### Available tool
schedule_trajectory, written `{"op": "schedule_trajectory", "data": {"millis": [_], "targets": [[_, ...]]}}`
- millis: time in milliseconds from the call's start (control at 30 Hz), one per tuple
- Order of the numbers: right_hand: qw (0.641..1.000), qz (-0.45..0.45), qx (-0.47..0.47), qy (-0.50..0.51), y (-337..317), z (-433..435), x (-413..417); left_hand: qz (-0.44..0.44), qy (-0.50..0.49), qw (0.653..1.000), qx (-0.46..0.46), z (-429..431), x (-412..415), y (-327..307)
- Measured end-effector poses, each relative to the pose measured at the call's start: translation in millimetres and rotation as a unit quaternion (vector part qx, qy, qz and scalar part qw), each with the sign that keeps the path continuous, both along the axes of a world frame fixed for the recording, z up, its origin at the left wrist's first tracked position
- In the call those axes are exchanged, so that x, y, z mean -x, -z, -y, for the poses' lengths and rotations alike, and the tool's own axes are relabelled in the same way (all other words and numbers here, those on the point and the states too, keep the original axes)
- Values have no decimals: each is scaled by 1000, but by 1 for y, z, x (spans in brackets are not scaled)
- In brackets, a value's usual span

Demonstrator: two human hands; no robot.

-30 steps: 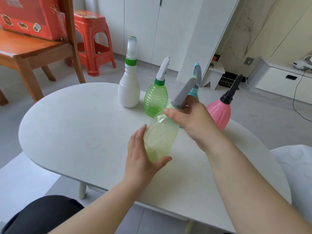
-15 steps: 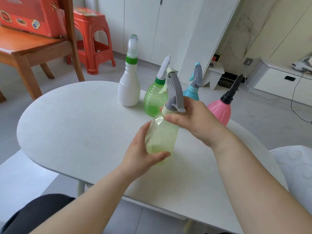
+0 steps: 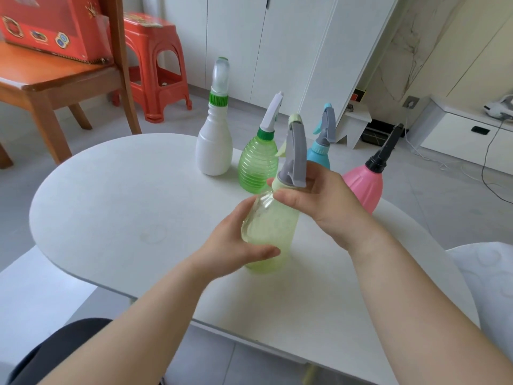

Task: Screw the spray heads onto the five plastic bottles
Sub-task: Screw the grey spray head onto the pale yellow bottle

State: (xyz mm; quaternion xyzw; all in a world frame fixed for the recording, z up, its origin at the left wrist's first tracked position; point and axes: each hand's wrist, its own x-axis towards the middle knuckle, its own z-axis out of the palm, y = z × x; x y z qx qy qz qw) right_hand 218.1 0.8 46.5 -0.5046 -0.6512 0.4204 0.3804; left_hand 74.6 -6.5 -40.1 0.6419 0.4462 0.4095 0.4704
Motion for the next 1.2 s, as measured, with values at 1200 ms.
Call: {"op": "schedule_trajectory", "data": {"millis": [1200], "targets": [[995,-94,-14,-7,16,0,13,17,-36,999,-18,12,-4,11]]}}
